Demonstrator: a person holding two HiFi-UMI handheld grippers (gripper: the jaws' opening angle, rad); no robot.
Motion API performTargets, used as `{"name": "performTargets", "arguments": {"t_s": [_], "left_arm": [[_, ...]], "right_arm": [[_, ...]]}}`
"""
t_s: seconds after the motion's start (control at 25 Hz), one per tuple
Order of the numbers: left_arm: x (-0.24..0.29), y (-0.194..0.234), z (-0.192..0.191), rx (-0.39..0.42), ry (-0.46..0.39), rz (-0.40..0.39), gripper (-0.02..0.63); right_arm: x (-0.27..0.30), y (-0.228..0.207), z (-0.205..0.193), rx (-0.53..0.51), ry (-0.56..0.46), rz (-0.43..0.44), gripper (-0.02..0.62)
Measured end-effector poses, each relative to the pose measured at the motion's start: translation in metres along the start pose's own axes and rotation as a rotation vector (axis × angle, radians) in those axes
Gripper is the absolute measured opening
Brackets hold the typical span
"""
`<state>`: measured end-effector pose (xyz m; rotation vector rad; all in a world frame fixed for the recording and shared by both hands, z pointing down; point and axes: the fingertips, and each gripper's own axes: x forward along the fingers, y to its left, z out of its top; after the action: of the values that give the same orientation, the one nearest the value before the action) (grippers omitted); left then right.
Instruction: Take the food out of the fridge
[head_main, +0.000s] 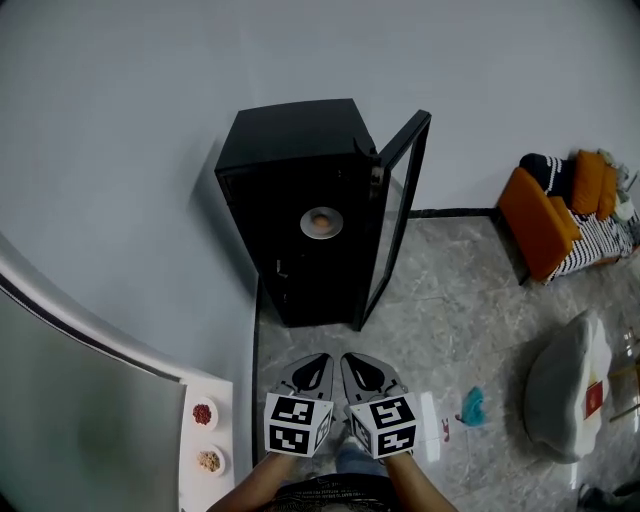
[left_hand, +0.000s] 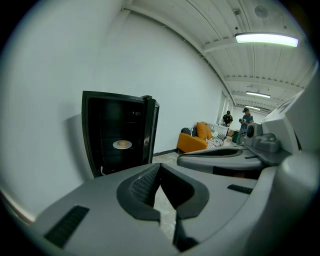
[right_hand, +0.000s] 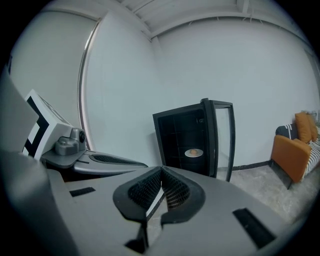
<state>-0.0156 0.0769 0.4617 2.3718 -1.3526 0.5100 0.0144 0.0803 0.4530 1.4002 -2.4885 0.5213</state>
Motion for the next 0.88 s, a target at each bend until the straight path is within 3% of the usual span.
{"name": "performTargets", "arguments": {"t_s": [0.4,0.88], "left_arm": [[0.043,-0.010,0.033,0.010,-0.003,0.042,0.014],[0.058,-0.012,0.037,-0.034,0.000,0.079,0.014]], "right_arm": [[0.012,-0.049,0.024,0.012,-0.029,0.039,0.020],[0.015,-0.061,0.032,0.010,-0.026,0.075,0.020]]}}
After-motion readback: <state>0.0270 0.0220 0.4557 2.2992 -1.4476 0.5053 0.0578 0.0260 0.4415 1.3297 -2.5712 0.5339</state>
